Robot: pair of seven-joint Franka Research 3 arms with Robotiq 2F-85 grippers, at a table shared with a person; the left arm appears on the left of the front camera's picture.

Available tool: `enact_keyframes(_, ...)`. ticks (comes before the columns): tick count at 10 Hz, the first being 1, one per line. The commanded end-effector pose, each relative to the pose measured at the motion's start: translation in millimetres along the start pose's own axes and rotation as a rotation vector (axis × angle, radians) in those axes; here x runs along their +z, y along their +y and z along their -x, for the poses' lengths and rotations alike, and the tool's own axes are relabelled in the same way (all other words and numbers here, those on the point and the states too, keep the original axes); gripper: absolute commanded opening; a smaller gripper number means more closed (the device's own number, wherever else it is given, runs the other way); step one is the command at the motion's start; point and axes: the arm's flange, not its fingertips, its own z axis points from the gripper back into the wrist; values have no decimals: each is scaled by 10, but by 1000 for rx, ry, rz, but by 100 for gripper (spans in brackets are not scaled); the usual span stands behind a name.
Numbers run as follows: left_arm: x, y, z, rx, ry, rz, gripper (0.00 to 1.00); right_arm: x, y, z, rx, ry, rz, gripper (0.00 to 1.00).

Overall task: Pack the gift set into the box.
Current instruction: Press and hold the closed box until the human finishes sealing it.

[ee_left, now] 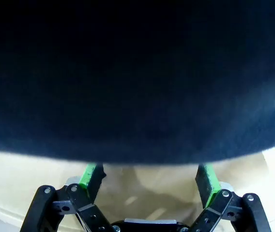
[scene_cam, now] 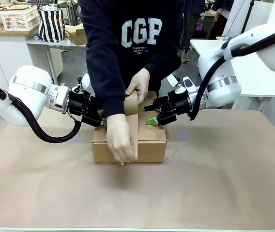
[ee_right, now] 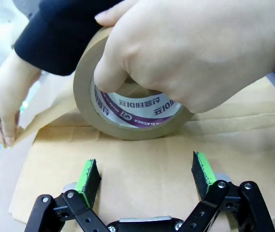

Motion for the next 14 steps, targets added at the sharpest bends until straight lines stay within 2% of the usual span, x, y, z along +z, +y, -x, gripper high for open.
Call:
enact_keyframes(1, -2, -13, 31, 5, 4, 1, 100, -7, 5, 28, -3, 5, 1, 100)
enact_keyframes(14, -2, -13, 31, 5, 4, 1, 100, -7, 5, 28, -3, 5, 1, 100)
